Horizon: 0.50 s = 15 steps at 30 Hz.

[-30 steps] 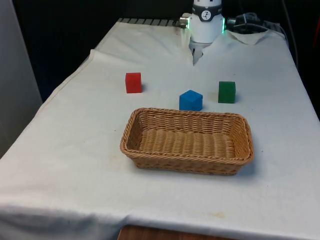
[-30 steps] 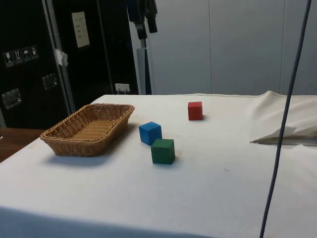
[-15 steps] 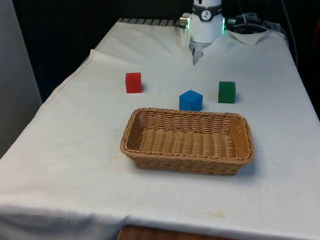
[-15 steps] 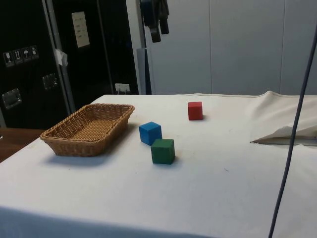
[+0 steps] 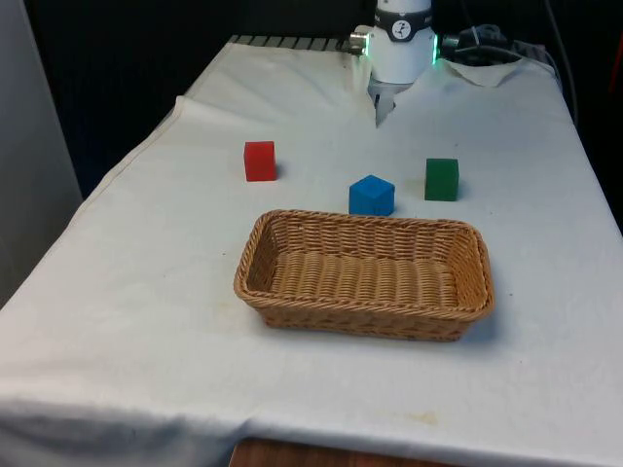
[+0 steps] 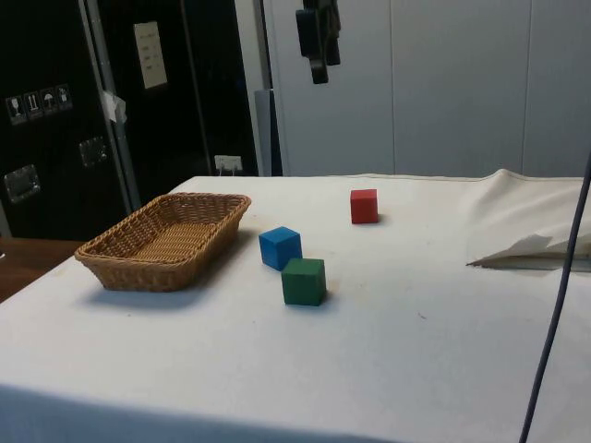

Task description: Pick up exactly two blocks and place them into the basket.

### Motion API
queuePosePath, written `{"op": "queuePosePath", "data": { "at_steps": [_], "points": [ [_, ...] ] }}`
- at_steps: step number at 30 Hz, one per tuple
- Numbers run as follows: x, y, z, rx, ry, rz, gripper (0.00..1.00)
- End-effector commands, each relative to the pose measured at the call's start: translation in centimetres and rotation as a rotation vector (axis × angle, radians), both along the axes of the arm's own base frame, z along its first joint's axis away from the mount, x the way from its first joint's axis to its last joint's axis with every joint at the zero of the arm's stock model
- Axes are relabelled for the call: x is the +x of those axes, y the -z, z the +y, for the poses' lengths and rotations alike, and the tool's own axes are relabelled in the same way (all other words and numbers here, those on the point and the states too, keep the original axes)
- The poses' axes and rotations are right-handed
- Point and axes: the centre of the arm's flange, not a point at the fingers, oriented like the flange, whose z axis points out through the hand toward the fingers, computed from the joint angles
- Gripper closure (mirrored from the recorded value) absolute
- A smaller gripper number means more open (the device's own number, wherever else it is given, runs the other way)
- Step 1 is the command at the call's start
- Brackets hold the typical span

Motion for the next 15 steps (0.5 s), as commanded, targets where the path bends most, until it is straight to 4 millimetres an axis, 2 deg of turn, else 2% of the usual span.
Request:
{"op": "queuePosePath", "data": {
  "at_steps": [1, 2, 7, 15],
  "points": [
    [-0.5, 0.4, -0.6, -0.005, -0.002, -0.016, 0.00],
    [-0.2, 0.2, -0.2, -0.001, 0.000, -0.001, 0.00],
    [-1.6, 2.0, -2.3, 0.001, 0.000, -0.028, 0.00],
    [-2.7, 3.6, -4.0, 0.007, 0.003, -0.047, 0.00]
  ]
}}
